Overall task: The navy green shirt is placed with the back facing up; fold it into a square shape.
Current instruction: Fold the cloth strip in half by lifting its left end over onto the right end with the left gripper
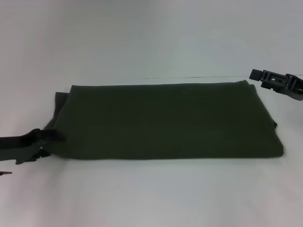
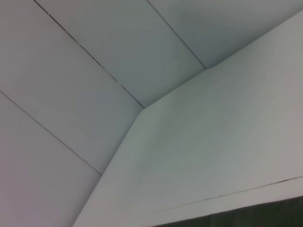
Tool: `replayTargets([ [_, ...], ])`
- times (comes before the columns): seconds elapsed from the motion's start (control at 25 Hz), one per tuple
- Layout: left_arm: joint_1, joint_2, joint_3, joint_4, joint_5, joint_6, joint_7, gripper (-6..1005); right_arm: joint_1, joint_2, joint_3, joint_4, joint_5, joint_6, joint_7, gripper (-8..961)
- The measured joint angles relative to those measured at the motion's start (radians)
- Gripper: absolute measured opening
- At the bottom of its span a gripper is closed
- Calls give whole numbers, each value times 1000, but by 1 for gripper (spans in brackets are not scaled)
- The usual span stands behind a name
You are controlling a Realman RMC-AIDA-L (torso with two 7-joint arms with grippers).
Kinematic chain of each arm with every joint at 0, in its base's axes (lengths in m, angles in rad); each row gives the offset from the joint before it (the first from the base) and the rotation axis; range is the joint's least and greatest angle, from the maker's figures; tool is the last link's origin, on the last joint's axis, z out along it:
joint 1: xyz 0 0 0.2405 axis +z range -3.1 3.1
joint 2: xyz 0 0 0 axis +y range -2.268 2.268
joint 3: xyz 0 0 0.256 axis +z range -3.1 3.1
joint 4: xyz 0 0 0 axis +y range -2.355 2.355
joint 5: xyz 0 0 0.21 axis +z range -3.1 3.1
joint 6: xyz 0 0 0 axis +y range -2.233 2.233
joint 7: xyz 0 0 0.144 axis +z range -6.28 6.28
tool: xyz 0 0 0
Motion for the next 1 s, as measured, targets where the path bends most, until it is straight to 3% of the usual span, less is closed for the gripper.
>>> replayTargets([
  [0.4,-8,-4,0,5,0,6,7,770,-2,0,0,0,0,0,0,822],
  [0.72,30,4,-5,40,-3,14,8,770,-3,0,0,0,-1,0,0,822],
  [1.0,49,-5,-4,56,-4,63,2,761,-2,2,0,0,-1,0,1,821],
])
